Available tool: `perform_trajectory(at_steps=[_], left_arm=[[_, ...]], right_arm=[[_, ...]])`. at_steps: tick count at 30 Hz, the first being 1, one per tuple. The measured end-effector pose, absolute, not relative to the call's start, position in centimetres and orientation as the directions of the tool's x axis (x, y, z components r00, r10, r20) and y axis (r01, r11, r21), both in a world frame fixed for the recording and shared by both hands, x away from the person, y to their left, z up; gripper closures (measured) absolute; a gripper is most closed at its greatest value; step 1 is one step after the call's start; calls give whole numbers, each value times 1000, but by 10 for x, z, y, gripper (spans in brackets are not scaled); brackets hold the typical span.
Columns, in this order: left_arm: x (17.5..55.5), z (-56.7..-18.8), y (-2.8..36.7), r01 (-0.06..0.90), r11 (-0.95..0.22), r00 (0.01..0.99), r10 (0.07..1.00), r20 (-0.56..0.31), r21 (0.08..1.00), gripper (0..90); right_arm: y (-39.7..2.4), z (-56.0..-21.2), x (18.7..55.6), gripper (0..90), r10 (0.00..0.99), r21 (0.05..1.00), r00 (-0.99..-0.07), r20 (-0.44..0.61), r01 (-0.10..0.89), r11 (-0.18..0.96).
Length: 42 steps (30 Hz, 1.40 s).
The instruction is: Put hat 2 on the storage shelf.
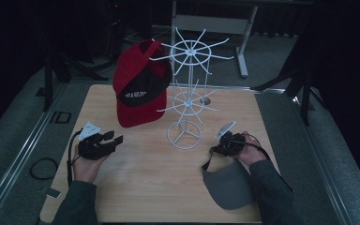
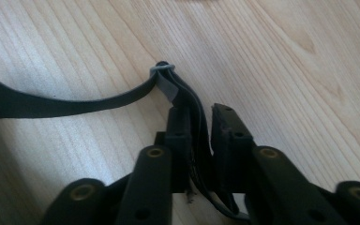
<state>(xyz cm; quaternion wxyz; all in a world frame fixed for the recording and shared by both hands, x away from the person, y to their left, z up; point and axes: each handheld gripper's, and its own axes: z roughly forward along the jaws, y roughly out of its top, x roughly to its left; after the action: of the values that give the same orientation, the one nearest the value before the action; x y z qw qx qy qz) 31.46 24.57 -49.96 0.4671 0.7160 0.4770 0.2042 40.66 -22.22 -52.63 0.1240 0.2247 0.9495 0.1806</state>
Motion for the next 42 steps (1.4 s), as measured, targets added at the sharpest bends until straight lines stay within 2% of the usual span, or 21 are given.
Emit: perform_trajectory(at_steps=[7, 16, 21, 24, 28, 33, 42], left_arm=[[314, -500, 247, 493, -106, 459, 875, -155, 863, 524], [314, -502, 247, 496, -105, 457, 876, -156, 862, 524], [314, -504, 248, 501, -96, 449, 878, -164, 860, 525], [313, -506, 248, 503, -96, 447, 879, -164, 859, 525], [313, -508, 250, 507, -98, 441, 883, -160, 856, 525], [312, -512, 250, 512, -91, 431, 887, -164, 854, 525], [310, -521, 251, 516, -90, 415, 896, -156, 852, 524]], right_arm=[[-212, -530, 407, 665, 422, 391, -893, -158, 335, 857], [-199, -532, 412, 671, 390, 352, -912, -126, 327, 877], [-198, -531, 417, 860, 421, 312, -905, -59, 384, 869], [-198, -531, 417, 881, 446, 302, -888, -111, 397, 866], [-200, -530, 414, 884, 498, 364, -850, -173, 415, 834], [-207, -516, 409, 884, 577, 500, -783, -232, 412, 761], [-221, -488, 401, 884, 683, 681, -686, -252, 376, 628]])
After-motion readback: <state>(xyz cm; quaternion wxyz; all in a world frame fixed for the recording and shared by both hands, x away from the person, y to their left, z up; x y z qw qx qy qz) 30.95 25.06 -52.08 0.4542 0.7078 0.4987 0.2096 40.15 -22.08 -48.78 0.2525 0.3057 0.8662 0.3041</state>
